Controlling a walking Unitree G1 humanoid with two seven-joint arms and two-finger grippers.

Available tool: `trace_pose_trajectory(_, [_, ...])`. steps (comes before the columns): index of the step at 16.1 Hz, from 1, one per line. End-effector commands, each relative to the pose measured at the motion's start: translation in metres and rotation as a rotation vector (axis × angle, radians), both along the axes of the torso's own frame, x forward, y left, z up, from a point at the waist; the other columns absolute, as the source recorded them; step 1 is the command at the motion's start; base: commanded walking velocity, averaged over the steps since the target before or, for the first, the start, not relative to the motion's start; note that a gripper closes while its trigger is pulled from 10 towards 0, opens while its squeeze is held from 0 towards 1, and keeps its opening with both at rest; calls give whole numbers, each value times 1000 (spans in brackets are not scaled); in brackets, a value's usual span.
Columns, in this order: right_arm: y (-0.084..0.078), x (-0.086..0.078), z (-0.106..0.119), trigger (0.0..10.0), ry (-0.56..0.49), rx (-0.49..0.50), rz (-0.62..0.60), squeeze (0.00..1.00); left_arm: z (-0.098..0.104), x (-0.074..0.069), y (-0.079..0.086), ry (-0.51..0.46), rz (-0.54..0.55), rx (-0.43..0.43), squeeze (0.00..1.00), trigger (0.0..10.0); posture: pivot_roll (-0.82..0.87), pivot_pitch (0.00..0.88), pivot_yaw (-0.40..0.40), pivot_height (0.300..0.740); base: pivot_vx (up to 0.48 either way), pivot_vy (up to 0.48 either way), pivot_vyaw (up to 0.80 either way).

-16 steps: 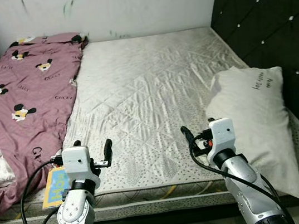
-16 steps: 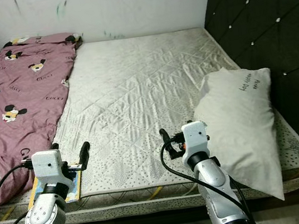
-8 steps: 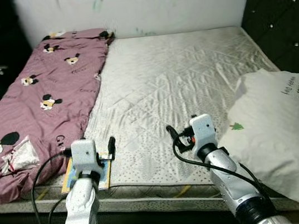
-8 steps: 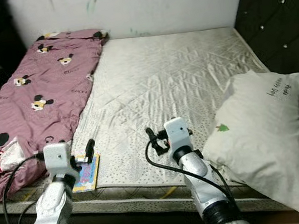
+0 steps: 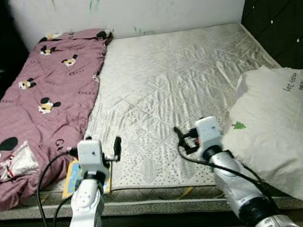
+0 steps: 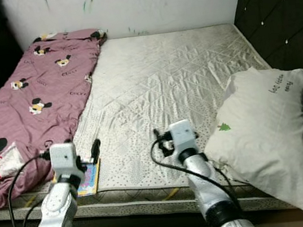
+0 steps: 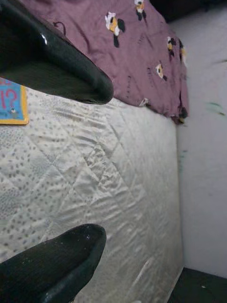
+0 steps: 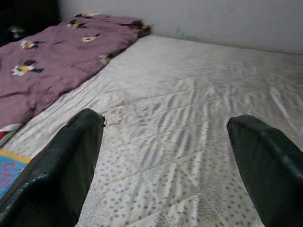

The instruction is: Clean up the room

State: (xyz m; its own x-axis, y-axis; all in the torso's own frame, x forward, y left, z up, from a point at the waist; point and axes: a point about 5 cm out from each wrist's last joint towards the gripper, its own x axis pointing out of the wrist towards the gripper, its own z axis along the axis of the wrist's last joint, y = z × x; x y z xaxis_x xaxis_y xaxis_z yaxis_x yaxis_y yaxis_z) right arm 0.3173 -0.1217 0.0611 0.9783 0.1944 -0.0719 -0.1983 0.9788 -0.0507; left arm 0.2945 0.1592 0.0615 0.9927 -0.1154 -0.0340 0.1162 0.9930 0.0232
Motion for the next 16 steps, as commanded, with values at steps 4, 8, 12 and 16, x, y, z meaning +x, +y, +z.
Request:
trace_pose_trajectory(4, [-5, -7, -1, 10000, -18, 26, -2, 0, 6, 1, -8, -31, -18, -52, 0, 10000, -7, 0, 16, 740, 0, 0, 0])
trace_pose_trajectory(8, [-7, -12, -2, 10000, -19, 33, -6, 0, 6, -5, -14, -33, -61, -79, 0, 10000, -13, 0, 11, 740, 0, 0, 0])
trace_pose_trajectory(12, [-7, -16, -1, 10000, -16, 48, -9, 0, 8, -7, -13, -33, -78, -79, 0, 10000, -11, 0, 16, 740, 277, 0, 0])
trace_pose_trajectory(16, [-8, -18, 0, 10000, -16, 57, -16, 0, 9, -9, -13, -31, -79, -77, 0, 10000, -9, 0, 14, 740, 305, 0, 0])
